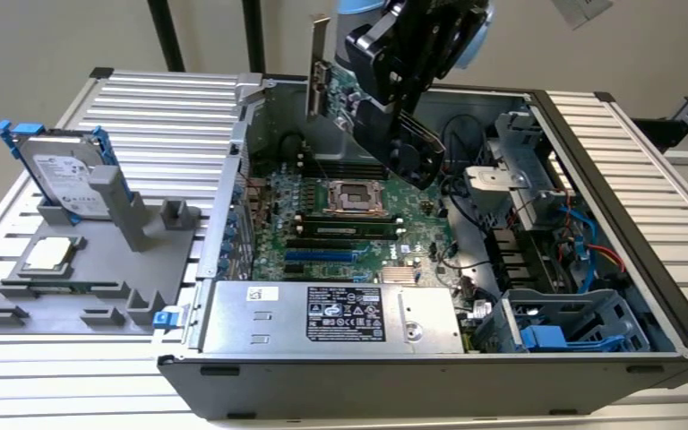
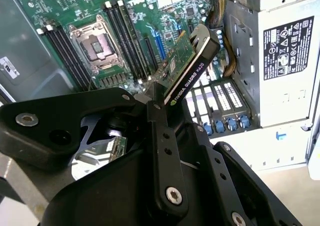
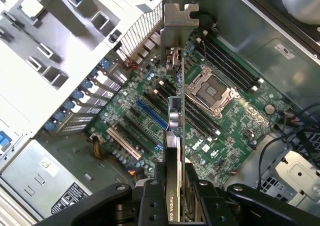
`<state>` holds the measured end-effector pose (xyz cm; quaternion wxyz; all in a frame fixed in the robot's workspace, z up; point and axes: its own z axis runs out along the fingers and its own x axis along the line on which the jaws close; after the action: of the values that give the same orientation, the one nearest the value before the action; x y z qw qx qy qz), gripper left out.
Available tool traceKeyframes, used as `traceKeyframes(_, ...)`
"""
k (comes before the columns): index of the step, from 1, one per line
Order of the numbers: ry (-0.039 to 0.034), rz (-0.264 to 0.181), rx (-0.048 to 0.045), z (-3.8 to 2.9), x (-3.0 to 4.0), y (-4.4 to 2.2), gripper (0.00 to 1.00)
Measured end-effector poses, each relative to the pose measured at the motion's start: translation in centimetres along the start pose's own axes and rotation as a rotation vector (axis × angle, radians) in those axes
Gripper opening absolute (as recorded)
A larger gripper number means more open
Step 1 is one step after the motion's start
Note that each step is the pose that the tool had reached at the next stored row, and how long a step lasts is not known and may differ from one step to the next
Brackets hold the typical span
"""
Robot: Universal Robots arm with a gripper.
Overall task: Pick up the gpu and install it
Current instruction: 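Insert the gpu into the slot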
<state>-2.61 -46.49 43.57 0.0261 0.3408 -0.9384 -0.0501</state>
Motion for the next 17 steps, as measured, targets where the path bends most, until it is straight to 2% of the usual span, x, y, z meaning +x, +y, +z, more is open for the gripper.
traceKeyframes(17, 0.0020, -0.017, 0.0003, 0.00, 0.00, 0.00, 0.00)
